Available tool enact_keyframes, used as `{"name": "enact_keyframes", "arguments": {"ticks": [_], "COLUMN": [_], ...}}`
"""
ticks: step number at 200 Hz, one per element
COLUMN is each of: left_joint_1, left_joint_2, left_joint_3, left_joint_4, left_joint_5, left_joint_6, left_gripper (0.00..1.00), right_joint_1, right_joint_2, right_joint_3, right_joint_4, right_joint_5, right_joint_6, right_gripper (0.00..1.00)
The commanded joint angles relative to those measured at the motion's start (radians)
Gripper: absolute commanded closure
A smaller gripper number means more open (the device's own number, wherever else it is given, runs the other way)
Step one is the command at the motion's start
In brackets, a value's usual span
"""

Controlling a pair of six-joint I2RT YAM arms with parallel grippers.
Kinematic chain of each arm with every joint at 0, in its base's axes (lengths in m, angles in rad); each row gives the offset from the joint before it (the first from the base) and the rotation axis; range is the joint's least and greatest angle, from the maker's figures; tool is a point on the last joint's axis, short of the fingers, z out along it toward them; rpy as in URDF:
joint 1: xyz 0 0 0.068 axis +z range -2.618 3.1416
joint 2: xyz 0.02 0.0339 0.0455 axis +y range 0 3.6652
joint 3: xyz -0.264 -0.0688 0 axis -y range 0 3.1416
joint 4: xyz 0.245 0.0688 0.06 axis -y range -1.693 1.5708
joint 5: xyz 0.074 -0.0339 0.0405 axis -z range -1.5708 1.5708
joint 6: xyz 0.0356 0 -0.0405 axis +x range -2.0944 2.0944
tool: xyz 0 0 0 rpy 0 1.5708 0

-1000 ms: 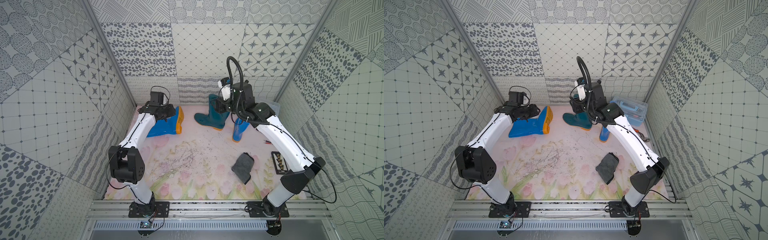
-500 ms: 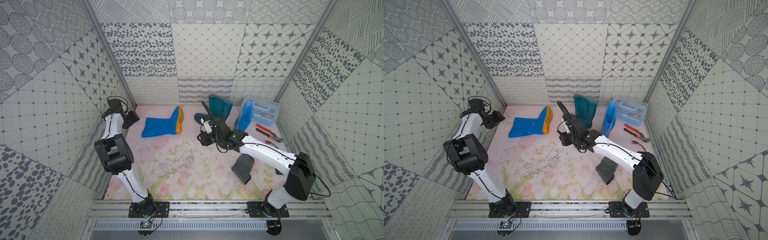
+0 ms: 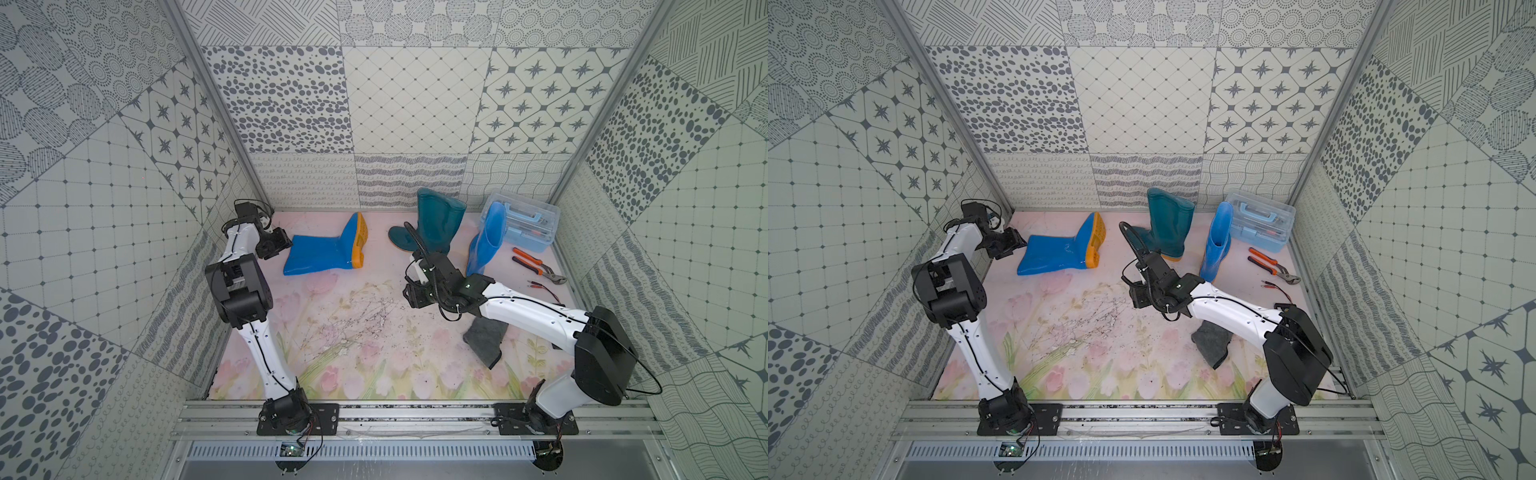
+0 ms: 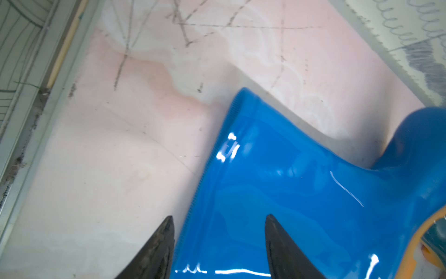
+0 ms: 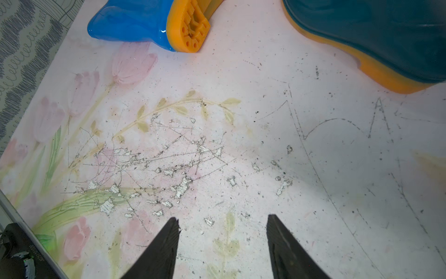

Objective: Wipe the rubber boots with a cloth
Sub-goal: Move the rubber boot to the center of the board.

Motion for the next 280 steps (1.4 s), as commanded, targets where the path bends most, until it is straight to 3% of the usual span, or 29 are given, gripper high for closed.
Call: {"name": "enact_keyframes", "arguments": {"ticks": [1, 26, 65, 120, 148, 187, 211, 238, 280], "left_joint_1": [0.031, 0.035, 0.043, 0.048, 0.042, -0.024, -0.054, -0.071, -0.126], "left_joint_2": [0.075, 0.067, 0.005, -0.15, -0.247, -0.344, -0.413, -0.506, -0.676], "left_joint_3": [0.061, -0.012, -0.148, -0.311, -0.424, -0.599, -0.683, -0.738, -0.821], "left_joint_4": [-0.141, -0.125, -0.076, -0.016, 0.01, 0.119, 0.181, 0.156, 0.03], "left_joint_5": [0.171, 0.172, 0.314, 0.562, 0.612, 0.677, 0.663, 0.615, 0.542], "left_joint_6": [-0.024, -0.033, -0.103, -0.191, -0.233, -0.299, -0.34, -0.335, -0.265], "left_gripper": [0.42, 0.44, 0.49, 0.79, 0.83, 0.8, 0.8, 1.0, 1.0], "right_joint_1": [0.002, 0.002, 0.002, 0.002, 0.002, 0.002, 0.003, 0.004, 0.004], "right_joint_2": [0.0, 0.023, 0.02, -0.03, -0.064, -0.101, -0.119, -0.132, -0.139], "right_joint_3": [0.004, 0.021, 0.027, 0.001, -0.02, -0.048, -0.061, -0.072, -0.064], "right_joint_4": [0.039, 0.03, 0.022, 0.011, 0.007, 0.004, -0.003, -0.016, -0.032], "right_joint_5": [0.014, 0.005, 0.005, 0.013, 0.018, 0.011, 0.005, 0.001, -0.01], "right_joint_6": [0.011, 0.01, 0.014, 0.02, 0.03, 0.046, 0.058, 0.067, 0.075], "right_gripper": [0.39, 0.39, 0.38, 0.38, 0.38, 0.38, 0.38, 0.37, 0.37]}}
